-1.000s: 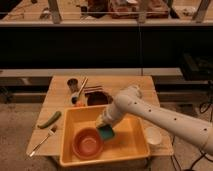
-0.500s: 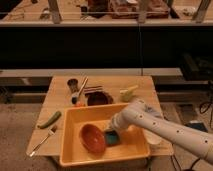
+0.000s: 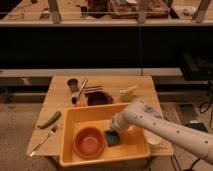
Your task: Wipe tray with sponge
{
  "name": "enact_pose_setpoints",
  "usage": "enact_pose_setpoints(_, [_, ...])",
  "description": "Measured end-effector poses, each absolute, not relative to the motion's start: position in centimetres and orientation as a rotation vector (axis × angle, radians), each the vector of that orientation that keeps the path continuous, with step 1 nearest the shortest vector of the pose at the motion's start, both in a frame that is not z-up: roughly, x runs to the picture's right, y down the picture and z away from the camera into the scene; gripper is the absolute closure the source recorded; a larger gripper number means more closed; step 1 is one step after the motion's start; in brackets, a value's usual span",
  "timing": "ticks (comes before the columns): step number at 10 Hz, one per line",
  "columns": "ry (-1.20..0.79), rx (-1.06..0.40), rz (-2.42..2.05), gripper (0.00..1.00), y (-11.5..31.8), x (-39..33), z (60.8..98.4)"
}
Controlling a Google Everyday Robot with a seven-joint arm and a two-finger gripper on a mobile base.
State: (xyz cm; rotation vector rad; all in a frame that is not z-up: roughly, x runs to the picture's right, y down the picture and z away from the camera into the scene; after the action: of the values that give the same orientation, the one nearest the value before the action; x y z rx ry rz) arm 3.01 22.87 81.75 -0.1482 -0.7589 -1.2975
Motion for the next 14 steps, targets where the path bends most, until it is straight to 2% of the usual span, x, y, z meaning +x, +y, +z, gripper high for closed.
enact_pose_setpoints(14, [-0.633,-0.250,-1.268,1.00,22.9,5.7,83.1])
